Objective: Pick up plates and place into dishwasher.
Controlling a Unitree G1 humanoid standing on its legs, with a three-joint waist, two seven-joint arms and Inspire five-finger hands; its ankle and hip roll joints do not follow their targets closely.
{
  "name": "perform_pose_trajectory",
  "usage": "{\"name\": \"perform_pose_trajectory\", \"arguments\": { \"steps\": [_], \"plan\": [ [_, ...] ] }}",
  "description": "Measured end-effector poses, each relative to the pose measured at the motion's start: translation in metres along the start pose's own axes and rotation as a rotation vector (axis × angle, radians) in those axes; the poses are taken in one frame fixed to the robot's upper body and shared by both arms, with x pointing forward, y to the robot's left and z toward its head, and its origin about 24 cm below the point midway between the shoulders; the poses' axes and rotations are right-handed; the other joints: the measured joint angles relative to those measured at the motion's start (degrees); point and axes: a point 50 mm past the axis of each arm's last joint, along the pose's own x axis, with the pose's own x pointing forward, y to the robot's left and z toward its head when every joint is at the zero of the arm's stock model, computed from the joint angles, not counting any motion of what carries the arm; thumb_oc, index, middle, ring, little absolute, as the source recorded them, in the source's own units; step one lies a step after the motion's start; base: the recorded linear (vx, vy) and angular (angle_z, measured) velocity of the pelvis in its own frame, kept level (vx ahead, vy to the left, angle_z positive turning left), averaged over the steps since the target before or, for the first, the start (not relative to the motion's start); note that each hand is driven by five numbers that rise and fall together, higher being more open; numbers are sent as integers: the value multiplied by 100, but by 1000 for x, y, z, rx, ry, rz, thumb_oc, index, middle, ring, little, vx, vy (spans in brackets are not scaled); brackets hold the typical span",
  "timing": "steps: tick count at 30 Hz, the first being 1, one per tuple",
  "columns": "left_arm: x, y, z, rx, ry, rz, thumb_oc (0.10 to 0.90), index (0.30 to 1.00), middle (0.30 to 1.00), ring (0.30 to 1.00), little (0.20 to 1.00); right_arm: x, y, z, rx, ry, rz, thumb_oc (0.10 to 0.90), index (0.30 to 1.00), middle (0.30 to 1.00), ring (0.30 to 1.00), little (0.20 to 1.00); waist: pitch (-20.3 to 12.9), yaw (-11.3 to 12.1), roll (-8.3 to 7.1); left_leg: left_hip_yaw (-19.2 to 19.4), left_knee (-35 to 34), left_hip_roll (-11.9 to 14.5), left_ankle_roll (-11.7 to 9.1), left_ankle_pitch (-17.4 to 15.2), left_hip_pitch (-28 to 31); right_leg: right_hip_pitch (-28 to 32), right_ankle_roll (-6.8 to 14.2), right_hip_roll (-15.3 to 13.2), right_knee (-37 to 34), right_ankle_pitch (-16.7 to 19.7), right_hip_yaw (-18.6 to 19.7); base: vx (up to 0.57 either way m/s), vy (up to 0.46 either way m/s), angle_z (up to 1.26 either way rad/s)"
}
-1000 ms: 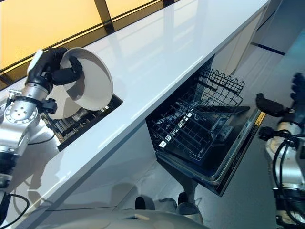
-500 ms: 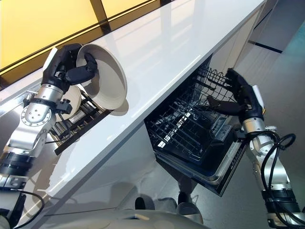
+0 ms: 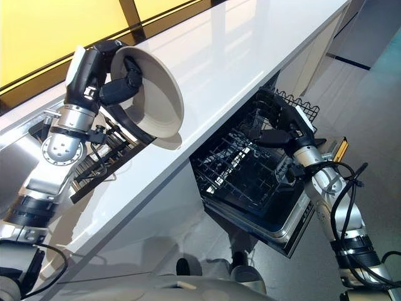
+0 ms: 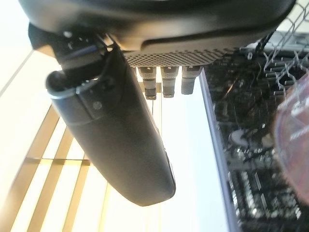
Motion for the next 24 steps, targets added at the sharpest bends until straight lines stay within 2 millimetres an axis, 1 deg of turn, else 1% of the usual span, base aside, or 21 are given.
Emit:
{"name": "perform_pose_trajectory", "arguments": {
  "steps": [4,8,11,15,20,24],
  "plan": [
    [3,-8,9,16,-48,3,100,300,300,300,200,1,2,-1,20,15,5,800,900,900,900,900,1,-14,-2,46,-3,2,0,-1,1,-9,0,3,0,0,26,0,0,0],
    [15,-13,21,74,-119,8,100,300,300,300,200,2,5,2,42,6,17,800,900,900,900,900,3,-44,-5,80,-2,4,-2,-5,1,-29,0,8,0,0,94,-6,-23,-4],
    [22,-15,33,104,-178,26,100,300,300,300,200,3,11,7,65,-20,36,800,900,900,900,900,4,-130,-7,97,-2,5,-2,-15,4,-35,-1,9,0,1,118,4,-27,-5],
    [27,-21,50,149,-269,27,100,300,300,300,200,7,18,12,108,-41,62,800,900,900,900,900,5,-219,-8,132,0,7,-4,-33,23,-40,-1,13,1,2,148,3,-25,-6],
    [39,-28,68,190,-361,43,100,300,300,300,200,9,26,9,144,0,104,800,900,900,900,900,4,-292,-7,225,-11,18,-13,-73,78,-34,1,27,0,1,254,10,-22,-9],
    [42,-27,76,187,-384,76,100,300,300,300,200,9,28,8,161,5,119,800,900,900,900,900,2,-372,-6,305,1,12,-8,-101,99,-61,6,26,1,6,317,4,-27,-12]
  ]
}}
